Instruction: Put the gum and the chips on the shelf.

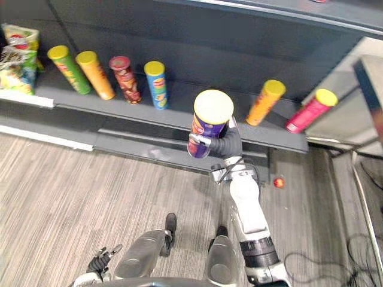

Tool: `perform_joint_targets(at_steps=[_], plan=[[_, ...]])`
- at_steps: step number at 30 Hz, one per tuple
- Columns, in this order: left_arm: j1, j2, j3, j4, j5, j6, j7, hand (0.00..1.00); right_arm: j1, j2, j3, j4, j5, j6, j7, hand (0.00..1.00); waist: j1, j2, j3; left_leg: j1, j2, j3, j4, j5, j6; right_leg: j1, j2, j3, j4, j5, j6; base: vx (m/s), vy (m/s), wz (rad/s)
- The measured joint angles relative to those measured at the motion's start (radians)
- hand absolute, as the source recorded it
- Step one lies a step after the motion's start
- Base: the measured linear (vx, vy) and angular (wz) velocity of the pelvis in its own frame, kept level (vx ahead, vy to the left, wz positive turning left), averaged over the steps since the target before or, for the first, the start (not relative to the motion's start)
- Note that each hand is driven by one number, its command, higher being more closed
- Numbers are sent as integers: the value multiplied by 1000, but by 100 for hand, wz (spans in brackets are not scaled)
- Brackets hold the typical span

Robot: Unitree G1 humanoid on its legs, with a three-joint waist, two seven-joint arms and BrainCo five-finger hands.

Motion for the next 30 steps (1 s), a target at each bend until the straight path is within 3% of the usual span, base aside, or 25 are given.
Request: perform_joint_targets(at_steps=[2,6,8,11,12,17,20,30], plan=[[-3,-5,2,1,-22,0,2,0,-16,4,9,-9,2,0,3,100,8,6,2,-26,26,-24,-8,8,-29,7,28,-35,-52,-6,11,66,-209,35],[-9,-13,5,21,-37,3,1,0,-6,9,16,-15,57,-2,1,100,1,1,0,-13,83,-76,-92,52,-88,41,91,-109,-118,16,-22,95,-219,24],[-10,-13,6,21,-37,3,1,0,-5,21,16,-16,61,-5,0,100,-4,0,-1,1,103,-72,-152,76,-93,41,105,-125,-139,23,-34,105,-182,18],[-18,-10,14,31,-32,3,3,0,26,34,13,-22,53,-6,-13,100,-39,3,-1,28,185,101,-246,109,-92,57,112,-184,-172,31,-46,152,-136,45],[-33,-7,10,30,-14,0,7,0,38,32,1,-22,-51,-6,-71,100,-43,12,-6,51,185,153,-320,185,-89,63,104,-207,-184,30,-45,202,10,38],[-56,-4,-15,10,17,-8,22,0,17,43,33,-12,-103,-6,-83,100,-30,14,-6,66,164,150,-365,205,-90,72,93,-209,-208,32,-43,69,32,9],[-69,0,-62,-24,32,-19,50,0,-128,43,42,104,-148,-6,-140,100,-30,25,-6,48,163,150,-382,221,-94,47,91,-208,-209,34,-39,-34,15,-1],[-127,-40,-216,-150,3,-45,80,0,-461,37,-196,334,-259,37,-365,100,15,118,27,-33,140,133,-382,253,-79,-44,65,-215,-167,43,-23,-24,34,5]])
